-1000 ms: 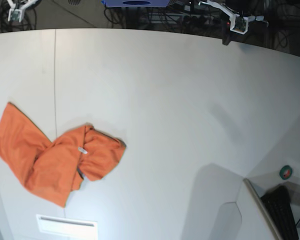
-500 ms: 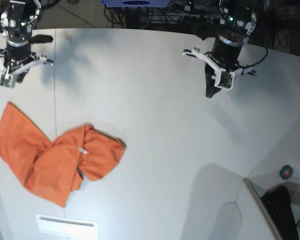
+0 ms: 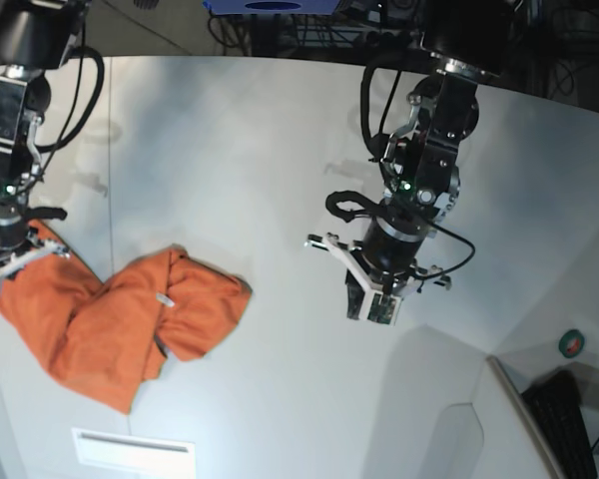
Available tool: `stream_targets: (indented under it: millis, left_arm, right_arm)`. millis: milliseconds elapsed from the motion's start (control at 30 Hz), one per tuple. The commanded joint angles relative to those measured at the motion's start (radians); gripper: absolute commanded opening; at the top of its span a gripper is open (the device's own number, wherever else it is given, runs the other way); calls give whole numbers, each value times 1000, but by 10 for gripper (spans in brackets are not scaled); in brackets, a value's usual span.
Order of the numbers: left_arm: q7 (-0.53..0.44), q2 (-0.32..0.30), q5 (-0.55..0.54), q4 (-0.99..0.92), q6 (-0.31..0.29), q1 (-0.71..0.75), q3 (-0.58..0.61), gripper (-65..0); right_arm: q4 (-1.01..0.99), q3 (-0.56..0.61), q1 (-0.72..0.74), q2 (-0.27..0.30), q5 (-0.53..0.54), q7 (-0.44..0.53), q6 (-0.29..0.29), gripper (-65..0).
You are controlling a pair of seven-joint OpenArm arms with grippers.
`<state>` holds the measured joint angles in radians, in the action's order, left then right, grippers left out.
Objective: Layout the t-shirt on the table in an organized manner, then fold the t-shirt properly
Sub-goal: 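Move both grippers down toward the crumpled orange t-shirt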
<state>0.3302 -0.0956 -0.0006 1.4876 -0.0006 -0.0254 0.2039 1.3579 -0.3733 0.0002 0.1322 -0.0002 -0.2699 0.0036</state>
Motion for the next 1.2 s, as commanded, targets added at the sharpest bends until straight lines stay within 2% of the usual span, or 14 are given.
stream_targets:
  millis: [0,267,367,467,500,600,667,767,933,1033,1167]
  left_arm:
    - [-26,6,4,-17,9,-40,-4,-650]
    - [-29,78,4,-361,7,-261,-4,-650]
    - [-29,92,4,-371,7,-275,-4,-650]
    - [-23,86,4,-227,7,-224,-11,-650]
    - [-23,79,4,-166,7,-198,-13,-650]
    - [10,9,4,69,7,-80,-4,-650]
    - [50,-16,-2,189,7,-6,-8,-650]
    - [65,-62,4,334,7,127,-11,-650]
    - [65,-112,4,460,7,335,-14,-650]
    - [63,-135,4,466,7,457,-14,-650]
    - [63,-135,4,463,7,542,-14,-650]
  right_arm:
    - [-21,-3,47,19,-4,27,-1,-650]
    - [-406,-3,327,91,-4,28,-1,-650]
    - [-409,-3,344,94,-4,28,-1,-650]
    - [-220,-3,255,83,-4,21,-1,-650]
    - [-131,-2,215,63,-4,21,-1,-650]
    - [162,-2,79,19,-4,-50,-1,-650]
    - [305,-2,7,-4,1,-104,-1,-650]
    - [467,-2,-122,-32,1,-118,-1,-650]
    - [608,-3,-328,-93,1,-114,-1,-650]
    - [636,-3,-443,-159,1,-113,-1,-650]
    - [619,-2,-487,-204,1,-113,-1,-650]
